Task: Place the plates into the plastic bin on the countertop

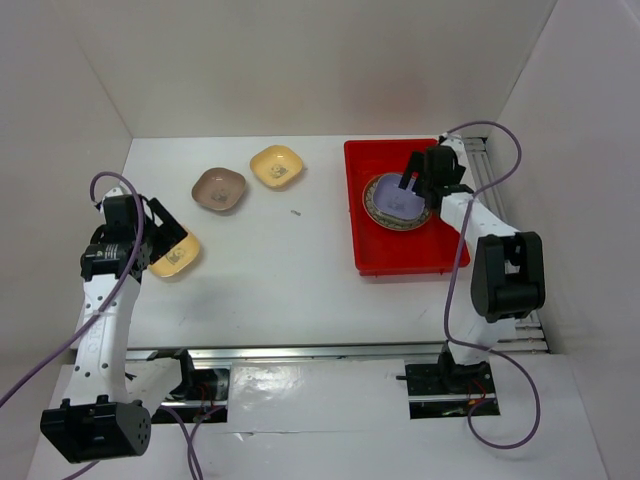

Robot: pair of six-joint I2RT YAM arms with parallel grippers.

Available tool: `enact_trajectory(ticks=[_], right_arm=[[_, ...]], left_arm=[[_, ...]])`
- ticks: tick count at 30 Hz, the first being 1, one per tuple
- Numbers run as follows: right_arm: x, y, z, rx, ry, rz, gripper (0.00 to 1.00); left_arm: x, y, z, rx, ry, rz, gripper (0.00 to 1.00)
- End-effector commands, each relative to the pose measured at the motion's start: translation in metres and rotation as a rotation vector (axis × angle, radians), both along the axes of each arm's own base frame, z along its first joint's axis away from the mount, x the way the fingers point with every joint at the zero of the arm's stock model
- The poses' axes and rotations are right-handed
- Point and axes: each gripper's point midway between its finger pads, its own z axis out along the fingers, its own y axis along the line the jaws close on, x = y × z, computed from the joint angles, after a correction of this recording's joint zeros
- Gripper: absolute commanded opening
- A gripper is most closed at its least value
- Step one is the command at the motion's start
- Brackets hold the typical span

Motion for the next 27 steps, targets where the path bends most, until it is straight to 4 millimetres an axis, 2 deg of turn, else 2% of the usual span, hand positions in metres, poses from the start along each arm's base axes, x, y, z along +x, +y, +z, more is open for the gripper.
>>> enact_trajectory(ticks=[1,3,5,6,7,8,10,11,13,14,15,16,17,18,21,23,24,25,26,27], right_arm=[[0.016,0.037,0.059,0.013,-0.176,0.072,1.00],[0.014,0.062,0.080,0.005,-0.226,0.127,1.00],[0.009,0.136,0.094,0.019,-0.252,0.313,1.00],[0.013,0.141,0.109,0.032,-0.282,0.327,1.00],[0.011,0.171,0.096,0.028,-0.243,0.398,1.00],[0.018,0.189,0.113,0.039,-0.280,0.422,1.00],[0.018,0.226,0.113,0.038,-0.278,0.523,1.00],[0.029,0.243,0.113,0.042,-0.293,0.561,1.00],[0.037,0.264,0.109,0.025,-0.311,0.646,1.00],[0.046,0.271,0.089,0.012,-0.289,0.663,1.00],[0.054,0.279,0.099,0.017,-0.329,0.683,1.00],[0.057,0.287,0.092,0.019,-0.323,0.718,1.00],[0.064,0.293,0.074,0.006,-0.306,0.740,1.00],[0.071,0.299,0.081,0.007,-0.343,0.753,1.00],[0.086,0.308,0.063,-0.007,-0.373,0.768,1.00],[0.098,0.310,0.061,-0.011,-0.413,0.744,1.00],[0.104,0.313,0.044,-0.013,-0.393,0.745,1.00],[0.109,0.321,0.054,-0.012,-0.425,0.742,1.00],[0.115,0.323,0.054,-0.006,-0.432,0.727,1.00],[0.120,0.326,0.038,-0.009,-0.415,0.728,1.00]], left_arm=[[0.005,0.001,0.007,0.006,-0.037,-0.013,1.00],[0.005,0.001,0.007,0.006,-0.037,-0.013,1.00],[0.005,0.001,0.007,0.006,-0.037,-0.013,1.00],[0.005,0.001,0.007,0.006,-0.037,-0.013,1.00],[0.005,0.001,0.007,0.006,-0.037,-0.013,1.00],[0.008,-0.001,0.009,0.002,-0.049,-0.019,1.00],[0.009,-0.002,0.007,0.001,-0.039,-0.032,1.00],[0.009,-0.002,0.007,0.001,-0.039,-0.032,1.00],[0.012,-0.006,0.009,-0.014,-0.053,-0.050,1.00],[0.012,-0.007,0.006,-0.013,-0.052,-0.064,1.00],[0.013,-0.009,0.007,-0.019,-0.053,-0.071,1.00],[0.013,-0.010,0.004,-0.018,-0.052,-0.085,1.00],[0.016,-0.013,0.006,-0.025,-0.066,-0.109,1.00],[0.016,-0.016,0.006,-0.034,-0.068,-0.119,1.00],[0.020,-0.025,0.003,-0.060,-0.079,-0.177,1.00],[0.021,-0.029,0.009,-0.061,-0.106,-0.201,1.00],[0.019,-0.029,0.008,-0.061,-0.108,-0.201,1.00],[0.021,-0.028,0.009,-0.051,-0.116,-0.207,1.00],[0.020,-0.029,0.012,-0.049,-0.125,-0.207,1.00],[0.020,-0.030,0.012,-0.055,-0.127,-0.214,1.00]])
